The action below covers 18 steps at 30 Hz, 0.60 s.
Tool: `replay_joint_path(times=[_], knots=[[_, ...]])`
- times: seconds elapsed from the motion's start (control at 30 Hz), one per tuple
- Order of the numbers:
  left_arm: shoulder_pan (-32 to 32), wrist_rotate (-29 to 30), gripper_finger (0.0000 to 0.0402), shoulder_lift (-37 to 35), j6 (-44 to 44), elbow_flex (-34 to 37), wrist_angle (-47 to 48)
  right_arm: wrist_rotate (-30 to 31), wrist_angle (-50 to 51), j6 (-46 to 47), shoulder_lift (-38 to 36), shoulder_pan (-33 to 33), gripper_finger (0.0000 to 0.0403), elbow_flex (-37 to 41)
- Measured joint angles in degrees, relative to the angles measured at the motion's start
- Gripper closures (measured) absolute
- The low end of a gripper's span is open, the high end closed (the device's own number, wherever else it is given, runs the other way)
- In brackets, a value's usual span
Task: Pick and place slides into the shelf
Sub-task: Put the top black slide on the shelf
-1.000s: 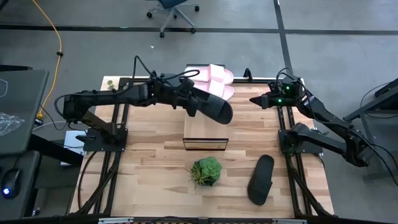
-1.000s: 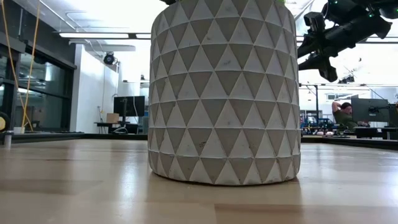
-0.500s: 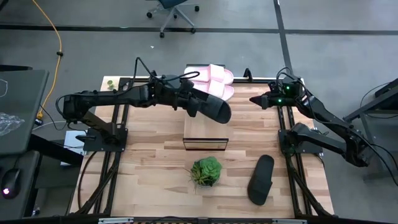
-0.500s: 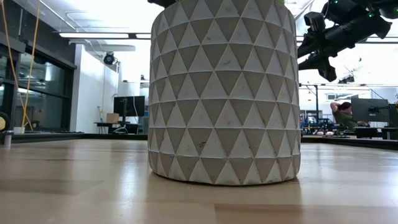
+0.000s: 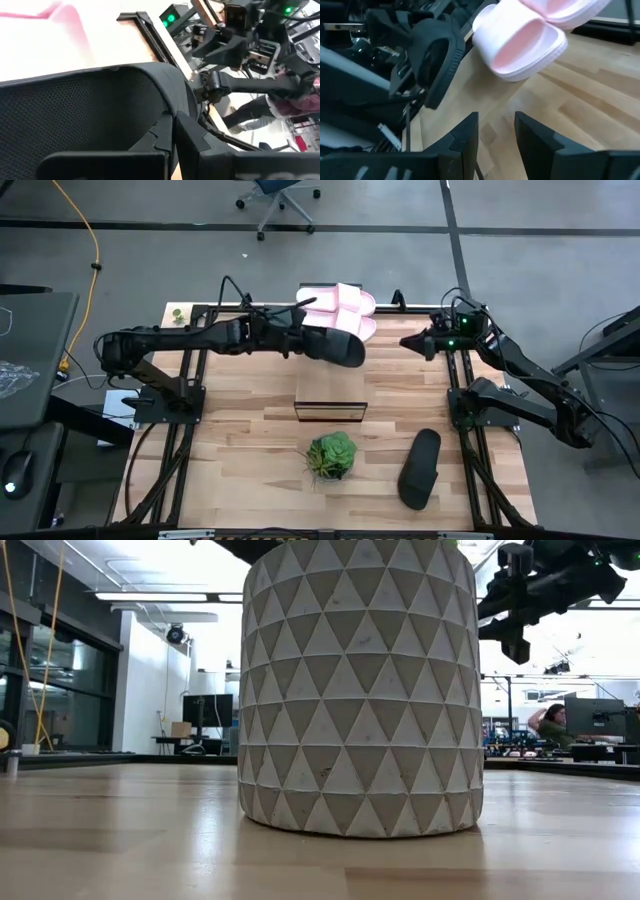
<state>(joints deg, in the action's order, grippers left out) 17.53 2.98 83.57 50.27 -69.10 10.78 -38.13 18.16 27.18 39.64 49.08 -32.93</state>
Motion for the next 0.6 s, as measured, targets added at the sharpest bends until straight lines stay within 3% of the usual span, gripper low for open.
replay_joint_path(times=[0.27, 0.6], knots=[[-3.49, 1.37, 0.0402, 1.86, 3.56, -0.12, 0.15, -0.94, 0.28, -2.46, 0.00, 0.04, 0.0286, 0.00], [-2.17, 0.45, 0.0402, 4.27, 3.96, -0.04, -0.24, -0.72, 0.28, -2.67, 0.02, 0.06, 0.0286, 0.00]])
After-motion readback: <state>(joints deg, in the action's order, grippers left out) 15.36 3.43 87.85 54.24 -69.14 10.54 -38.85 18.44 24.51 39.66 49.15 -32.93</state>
